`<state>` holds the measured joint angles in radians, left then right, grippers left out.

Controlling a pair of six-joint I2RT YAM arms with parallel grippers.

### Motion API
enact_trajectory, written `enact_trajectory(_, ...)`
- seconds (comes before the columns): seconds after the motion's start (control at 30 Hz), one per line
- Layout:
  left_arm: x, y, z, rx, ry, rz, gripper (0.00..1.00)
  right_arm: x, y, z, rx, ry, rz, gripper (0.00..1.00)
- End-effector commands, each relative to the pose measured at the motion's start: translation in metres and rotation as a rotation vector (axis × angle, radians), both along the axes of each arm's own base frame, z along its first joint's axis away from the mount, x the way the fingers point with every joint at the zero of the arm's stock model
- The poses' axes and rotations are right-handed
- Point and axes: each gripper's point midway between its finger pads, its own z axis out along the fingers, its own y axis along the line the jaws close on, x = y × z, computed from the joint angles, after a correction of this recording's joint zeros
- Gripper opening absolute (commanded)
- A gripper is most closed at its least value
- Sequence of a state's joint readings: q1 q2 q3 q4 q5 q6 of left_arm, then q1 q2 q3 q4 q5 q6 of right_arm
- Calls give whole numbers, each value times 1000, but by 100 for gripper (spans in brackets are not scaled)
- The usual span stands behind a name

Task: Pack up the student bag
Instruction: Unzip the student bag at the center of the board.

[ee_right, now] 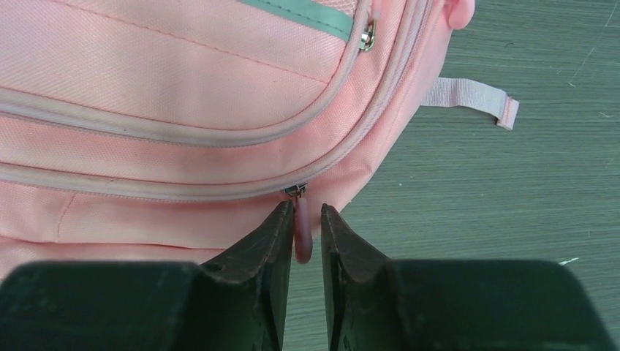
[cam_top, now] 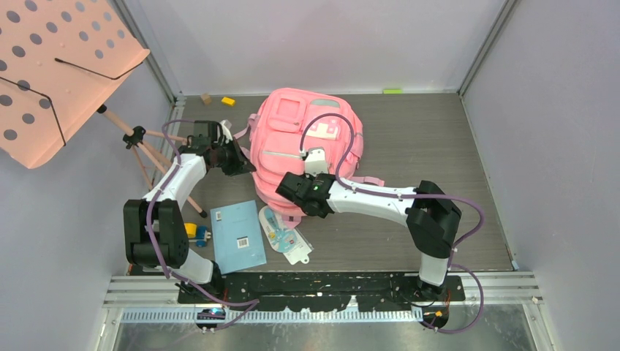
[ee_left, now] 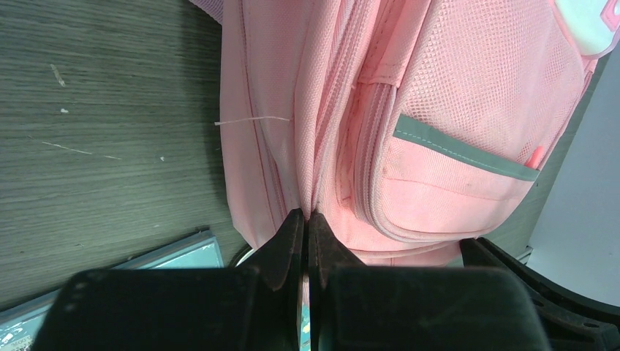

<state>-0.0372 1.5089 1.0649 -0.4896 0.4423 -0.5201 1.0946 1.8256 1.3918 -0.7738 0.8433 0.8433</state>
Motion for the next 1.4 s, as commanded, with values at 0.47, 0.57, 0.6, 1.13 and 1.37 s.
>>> enact_trajectory(0.47, 7, -12, 20, -45, -75, -37, 0, -2, 44, 32, 194, -60, 98, 0)
enact_trajectory(0.57, 6, -13, 20, -44, -75, -40, 0, -4, 63, 40, 256, -69, 133, 0)
enact_trajectory(0.6, 6, -13, 20, -44, -75, -41, 0, -4, 69, 43, 266, -73, 145, 0)
enact_trajectory(1.13, 5, -17, 18, -47, -69, -50, 0, 23, 148, 53, 348, -130, 302, 0)
enact_trajectory(1.37, 4, -22, 17, -52, -67, -62, 0, 37, 166, 54, 387, -134, 344, 0)
